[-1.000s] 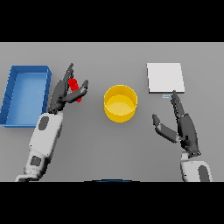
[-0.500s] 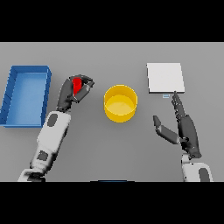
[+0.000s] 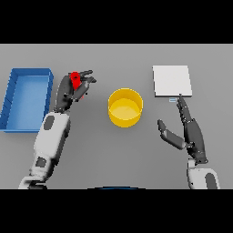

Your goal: Pick up the red beaker and tilt it to pour out 1 green nut into yellow bowl. Pick up the yellow bowl and place it on the metallic measuring scale.

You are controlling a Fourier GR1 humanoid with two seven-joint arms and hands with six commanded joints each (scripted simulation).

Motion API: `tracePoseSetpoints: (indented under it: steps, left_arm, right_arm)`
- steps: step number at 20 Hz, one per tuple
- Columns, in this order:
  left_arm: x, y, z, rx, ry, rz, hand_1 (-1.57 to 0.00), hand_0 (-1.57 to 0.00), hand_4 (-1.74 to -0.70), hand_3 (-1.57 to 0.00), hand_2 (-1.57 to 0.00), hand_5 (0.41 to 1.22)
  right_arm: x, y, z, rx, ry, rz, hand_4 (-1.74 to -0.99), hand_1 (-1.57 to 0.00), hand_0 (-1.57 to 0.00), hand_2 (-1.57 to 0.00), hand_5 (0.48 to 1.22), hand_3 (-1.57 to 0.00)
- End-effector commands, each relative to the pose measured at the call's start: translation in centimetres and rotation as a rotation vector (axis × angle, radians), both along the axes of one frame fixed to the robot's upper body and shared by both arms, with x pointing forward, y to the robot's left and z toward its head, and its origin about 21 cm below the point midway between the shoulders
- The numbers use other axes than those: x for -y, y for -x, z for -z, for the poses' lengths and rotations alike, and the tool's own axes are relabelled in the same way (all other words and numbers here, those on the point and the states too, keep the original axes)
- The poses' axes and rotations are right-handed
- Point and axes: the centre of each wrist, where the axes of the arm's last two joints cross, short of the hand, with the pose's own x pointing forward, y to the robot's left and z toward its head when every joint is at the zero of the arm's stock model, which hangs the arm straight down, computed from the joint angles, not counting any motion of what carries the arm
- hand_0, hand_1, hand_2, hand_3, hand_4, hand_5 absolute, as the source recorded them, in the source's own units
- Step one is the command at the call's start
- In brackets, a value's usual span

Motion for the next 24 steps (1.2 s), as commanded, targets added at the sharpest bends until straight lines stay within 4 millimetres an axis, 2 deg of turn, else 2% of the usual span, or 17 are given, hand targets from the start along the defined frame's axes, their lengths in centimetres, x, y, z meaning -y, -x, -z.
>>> tracePoseSetpoints:
  steps: [1,4,10,16,20,24]
  left_arm:
    - [-0.3,-0.2,-0.8,0.011,-0.003,0.002,-1.54,-1.54,-1.70,-1.53,-1.54,1.135]
    - [-0.2,-0.4,-2.4,0.046,-0.042,0.045,-1.55,-1.55,-1.72,-1.55,-1.55,1.131]
    - [-1.0,-0.3,-3.9,0.058,-0.159,0.078,-1.56,-1.56,-1.72,-1.55,-1.56,1.139]
    - [0.2,-0.8,-6.6,0.091,-0.528,0.182,-1.57,-1.57,-1.74,-1.57,-1.57,1.120]
    - [1.8,-1.3,-8.8,0.116,-0.791,0.258,-1.57,-1.57,-1.74,-1.57,-1.57,1.134]
    - [3.9,-1.4,-9.9,0.171,-1.086,0.333,-1.57,-1.57,-1.74,-1.57,-1.57,1.174]
  right_arm:
    - [0.3,-0.3,-0.2,0.008,0.006,0.000,-1.233,0.00,0.00,0.00,0.644,0.00]
    - [0.3,-0.2,-0.3,0.017,0.006,-0.003,-1.226,0.00,0.00,0.00,0.650,0.00]
    - [0.4,-0.2,-0.1,0.036,0.040,-0.001,-1.219,0.00,0.00,0.00,0.661,0.00]
    - [0.4,-0.3,-0.4,0.023,0.060,0.008,-1.190,0.00,0.00,0.00,0.658,0.00]
    - [-0.1,-0.4,-0.5,0.010,0.055,-0.008,-1.178,0.00,0.00,0.00,0.667,0.00]
    - [0.3,-0.1,-0.4,0.002,0.039,-0.005,-1.183,0.00,0.00,0.00,0.671,0.00]
